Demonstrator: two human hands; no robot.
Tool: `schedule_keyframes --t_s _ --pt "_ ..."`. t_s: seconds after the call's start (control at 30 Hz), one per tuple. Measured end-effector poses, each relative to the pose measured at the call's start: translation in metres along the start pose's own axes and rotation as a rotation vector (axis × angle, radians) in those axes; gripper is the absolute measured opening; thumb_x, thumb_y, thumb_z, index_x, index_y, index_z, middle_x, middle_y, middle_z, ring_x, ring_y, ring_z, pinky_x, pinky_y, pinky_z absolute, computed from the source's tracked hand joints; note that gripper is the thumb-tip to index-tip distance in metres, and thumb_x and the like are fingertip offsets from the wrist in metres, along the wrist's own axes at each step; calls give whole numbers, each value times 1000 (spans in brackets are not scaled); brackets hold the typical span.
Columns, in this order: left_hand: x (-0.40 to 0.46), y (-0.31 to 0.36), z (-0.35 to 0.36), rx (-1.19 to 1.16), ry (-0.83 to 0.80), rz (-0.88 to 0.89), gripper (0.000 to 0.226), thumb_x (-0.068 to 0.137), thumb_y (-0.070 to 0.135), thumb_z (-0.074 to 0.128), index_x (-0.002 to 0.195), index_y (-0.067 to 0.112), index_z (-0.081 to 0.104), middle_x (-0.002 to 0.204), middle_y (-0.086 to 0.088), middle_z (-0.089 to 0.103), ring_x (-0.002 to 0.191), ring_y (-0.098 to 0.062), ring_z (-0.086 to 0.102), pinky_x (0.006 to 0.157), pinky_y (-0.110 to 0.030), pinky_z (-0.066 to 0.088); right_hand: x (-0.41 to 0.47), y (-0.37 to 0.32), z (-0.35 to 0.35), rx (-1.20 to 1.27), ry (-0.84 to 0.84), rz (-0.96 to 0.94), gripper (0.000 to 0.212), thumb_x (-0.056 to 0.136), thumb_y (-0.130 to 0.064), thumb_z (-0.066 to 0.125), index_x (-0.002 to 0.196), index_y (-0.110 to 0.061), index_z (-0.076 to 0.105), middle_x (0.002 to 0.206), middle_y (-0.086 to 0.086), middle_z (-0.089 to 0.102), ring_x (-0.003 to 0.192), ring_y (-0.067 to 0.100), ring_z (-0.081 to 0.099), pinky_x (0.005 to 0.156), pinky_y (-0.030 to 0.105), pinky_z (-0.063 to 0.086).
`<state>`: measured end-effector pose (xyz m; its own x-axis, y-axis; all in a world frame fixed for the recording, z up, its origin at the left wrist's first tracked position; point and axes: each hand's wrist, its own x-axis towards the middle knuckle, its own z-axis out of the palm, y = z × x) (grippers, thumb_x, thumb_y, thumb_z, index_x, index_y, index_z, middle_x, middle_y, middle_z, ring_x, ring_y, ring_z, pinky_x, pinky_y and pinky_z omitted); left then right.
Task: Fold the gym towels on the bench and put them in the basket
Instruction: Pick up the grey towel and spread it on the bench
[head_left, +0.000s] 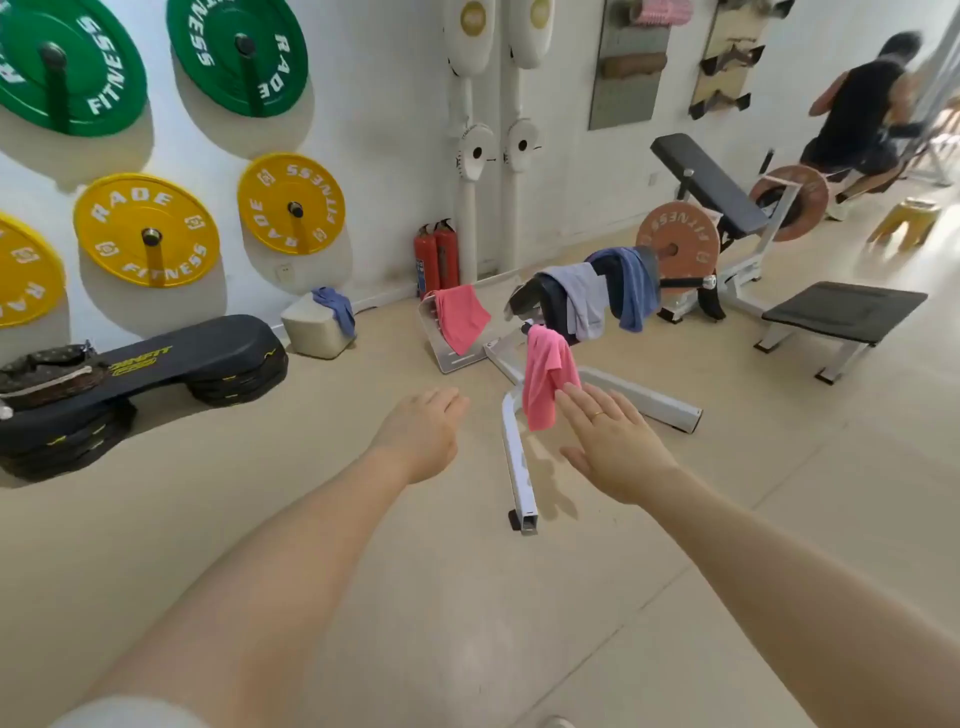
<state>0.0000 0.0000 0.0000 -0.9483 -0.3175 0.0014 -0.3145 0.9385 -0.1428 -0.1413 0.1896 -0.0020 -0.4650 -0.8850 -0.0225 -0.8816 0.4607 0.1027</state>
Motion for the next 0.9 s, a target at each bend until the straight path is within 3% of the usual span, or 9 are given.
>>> schedule_keyframes --t_s 0.2,0.3,0.4,0.5,0.73,0.9 --pt "147 22 -10 -193 22 25 46 94 17 38 139 11 33 142 -3 38 132 -20 32 103 -32 28 105 106 -14 197 -1 69 57 100 -41 29 149 -16 15 155 1 22 144 19 15 117 32 12" --pt "209 22 -7 -269 18 18 45 95 31 34 135 10 39 138 -5 44 130 -21 37 102 -33 30 156 138 -15 329 -14 170 46 99 -34 33 140 -13 32 144 7 39 133 26 34 107 36 28" --pt "268 15 0 -342 -38 2 41 97 33 34 128 8 46 131 -7 50 124 -23 41 99 -35 37 207 165 -4 276 -107 147 37 98 -29 31 127 -12 46 130 9 49 116 28 49 94 38 39" --pt "335 -2 8 -338 -47 2 38 98 30 35 128 10 47 130 -6 48 123 -23 40 98 -36 39 259 192 4 260 -179 137 30 98 -23 31 116 -8 51 122 10 52 109 28 52 88 37 41" --pt "486 -54 34 -421 -97 -22 38 99 33 32 125 15 53 126 -5 51 118 -23 47 94 -35 41 375 255 21 314 -197 231 32 96 -17 34 122 -7 49 126 11 48 114 31 50 91 38 42" --pt "575 -72 57 -363 -141 -36 37 100 29 31 124 14 54 127 -7 51 118 -26 48 94 -38 43 458 300 38 270 -175 250 23 94 -15 35 96 -8 56 94 7 43 84 27 47 71 36 38"
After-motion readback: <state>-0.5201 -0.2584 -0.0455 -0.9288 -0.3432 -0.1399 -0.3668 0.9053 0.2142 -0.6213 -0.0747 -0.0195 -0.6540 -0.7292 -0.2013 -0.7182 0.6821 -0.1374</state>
